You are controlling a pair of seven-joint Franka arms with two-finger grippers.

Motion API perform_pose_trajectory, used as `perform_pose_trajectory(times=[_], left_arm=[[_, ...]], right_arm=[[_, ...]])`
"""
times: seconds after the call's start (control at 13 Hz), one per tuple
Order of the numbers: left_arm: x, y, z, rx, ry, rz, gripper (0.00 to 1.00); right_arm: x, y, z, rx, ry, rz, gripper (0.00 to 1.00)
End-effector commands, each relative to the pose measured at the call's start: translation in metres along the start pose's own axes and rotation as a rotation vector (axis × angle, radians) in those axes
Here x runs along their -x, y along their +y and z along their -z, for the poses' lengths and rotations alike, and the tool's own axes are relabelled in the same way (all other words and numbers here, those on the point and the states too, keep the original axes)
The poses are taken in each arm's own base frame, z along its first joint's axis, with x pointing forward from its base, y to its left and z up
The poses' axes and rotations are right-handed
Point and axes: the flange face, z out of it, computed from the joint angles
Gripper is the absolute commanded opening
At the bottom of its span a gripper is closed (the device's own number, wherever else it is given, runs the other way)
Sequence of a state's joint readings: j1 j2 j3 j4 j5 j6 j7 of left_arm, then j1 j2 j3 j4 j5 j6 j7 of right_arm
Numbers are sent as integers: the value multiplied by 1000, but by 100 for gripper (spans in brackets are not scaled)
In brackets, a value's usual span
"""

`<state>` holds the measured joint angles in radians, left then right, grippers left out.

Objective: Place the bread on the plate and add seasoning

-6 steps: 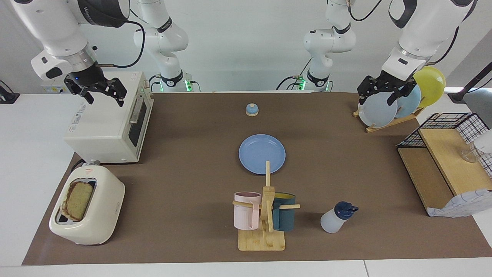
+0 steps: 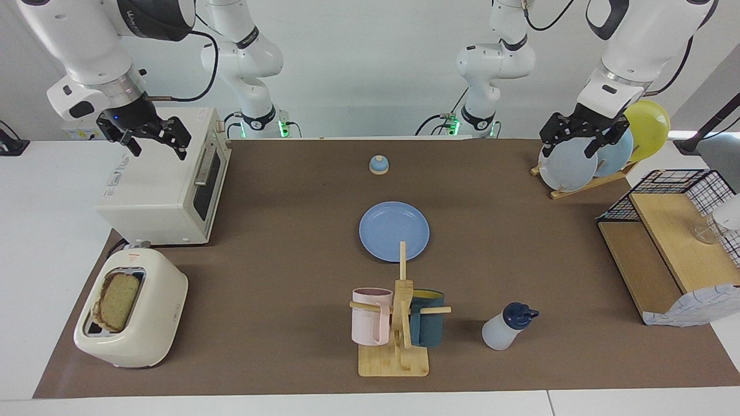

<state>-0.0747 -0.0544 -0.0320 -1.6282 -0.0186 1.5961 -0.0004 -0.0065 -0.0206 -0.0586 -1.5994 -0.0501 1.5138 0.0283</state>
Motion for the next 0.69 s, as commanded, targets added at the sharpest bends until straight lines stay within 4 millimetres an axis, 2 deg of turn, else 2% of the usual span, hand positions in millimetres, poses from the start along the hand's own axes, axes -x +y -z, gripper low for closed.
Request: perform_pose_trajectory(times=[0.0,0.08,0.15,0.23,0.39,0.46,0.62], left_arm=[[2,2,3,-22,34,-20,100],[2,8,3,-63,34,-42,100],[4,18,1,-73,27,-62,100],[4,22,1,-68,35,-63,100],[0,27,-4,-64,70,-66,100],[0,34,-11,-62,113,-81,100],[-1,40,-40,-56,222,-93,100]], right_arm=[[-3,15,6,-9,33,6,100],[-7,22,8,-8,70,-5,100],[-21,34,15,-6,199,-14,100],[-30,34,14,0,278,18,100],[-59,38,-2,18,366,47,100],[-76,38,-17,25,389,54,100],[-110,53,-53,60,446,110,100]])
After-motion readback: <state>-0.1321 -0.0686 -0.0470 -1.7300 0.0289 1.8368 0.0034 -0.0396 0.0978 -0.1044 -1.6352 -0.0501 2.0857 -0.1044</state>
